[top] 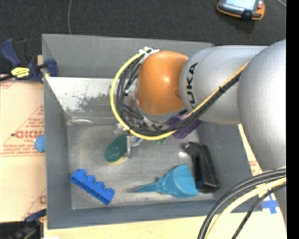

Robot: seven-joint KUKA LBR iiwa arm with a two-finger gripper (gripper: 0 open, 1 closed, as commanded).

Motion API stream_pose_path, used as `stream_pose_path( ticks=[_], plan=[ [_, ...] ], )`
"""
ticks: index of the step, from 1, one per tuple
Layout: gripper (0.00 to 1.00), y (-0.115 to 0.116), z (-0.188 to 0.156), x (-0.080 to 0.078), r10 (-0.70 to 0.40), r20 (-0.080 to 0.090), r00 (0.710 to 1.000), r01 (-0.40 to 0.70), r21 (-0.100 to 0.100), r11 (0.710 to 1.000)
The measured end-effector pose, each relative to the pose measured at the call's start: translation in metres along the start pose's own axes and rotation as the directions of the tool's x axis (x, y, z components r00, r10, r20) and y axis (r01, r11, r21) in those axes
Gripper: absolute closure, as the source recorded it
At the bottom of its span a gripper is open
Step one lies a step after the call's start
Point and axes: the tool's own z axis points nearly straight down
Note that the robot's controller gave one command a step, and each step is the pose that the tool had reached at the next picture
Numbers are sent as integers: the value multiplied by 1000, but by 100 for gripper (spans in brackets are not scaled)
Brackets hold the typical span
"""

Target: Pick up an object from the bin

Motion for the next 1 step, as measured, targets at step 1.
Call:
stream_pose_path(
  ticks=[1],
  plan=[
    [100,2,30,2,2,-6,1000,-2,-2,1000]
  ],
)
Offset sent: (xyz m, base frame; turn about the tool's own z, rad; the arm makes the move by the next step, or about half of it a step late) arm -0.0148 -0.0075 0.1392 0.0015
